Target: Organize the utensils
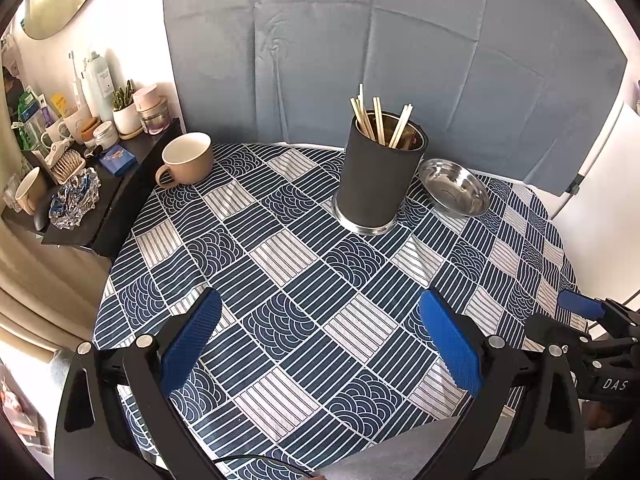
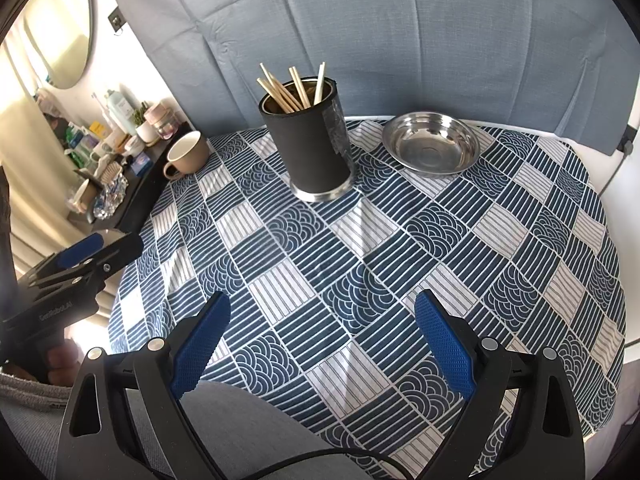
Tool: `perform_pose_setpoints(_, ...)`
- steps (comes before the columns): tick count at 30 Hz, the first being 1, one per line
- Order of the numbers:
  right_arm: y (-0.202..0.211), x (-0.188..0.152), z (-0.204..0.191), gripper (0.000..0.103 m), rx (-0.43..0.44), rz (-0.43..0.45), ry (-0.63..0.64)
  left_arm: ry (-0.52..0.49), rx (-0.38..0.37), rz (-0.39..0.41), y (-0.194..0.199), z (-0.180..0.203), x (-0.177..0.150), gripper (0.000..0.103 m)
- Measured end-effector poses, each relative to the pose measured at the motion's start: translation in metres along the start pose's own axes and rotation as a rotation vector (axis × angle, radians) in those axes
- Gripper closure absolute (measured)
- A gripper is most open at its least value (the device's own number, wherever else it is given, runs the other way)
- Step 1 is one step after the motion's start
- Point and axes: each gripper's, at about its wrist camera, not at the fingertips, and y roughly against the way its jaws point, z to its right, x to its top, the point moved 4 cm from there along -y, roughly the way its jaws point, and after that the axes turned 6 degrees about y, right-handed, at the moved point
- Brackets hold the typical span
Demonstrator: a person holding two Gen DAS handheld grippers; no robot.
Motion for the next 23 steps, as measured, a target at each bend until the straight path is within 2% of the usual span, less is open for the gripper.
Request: perform_pose_setpoints(23, -0.0015, -0.0015, 0.0002, 0.014, 0.001, -0.003, 0.002, 0.006, 0.002, -0.018, -0.0047, -0.0018, -0.0028, 0.006)
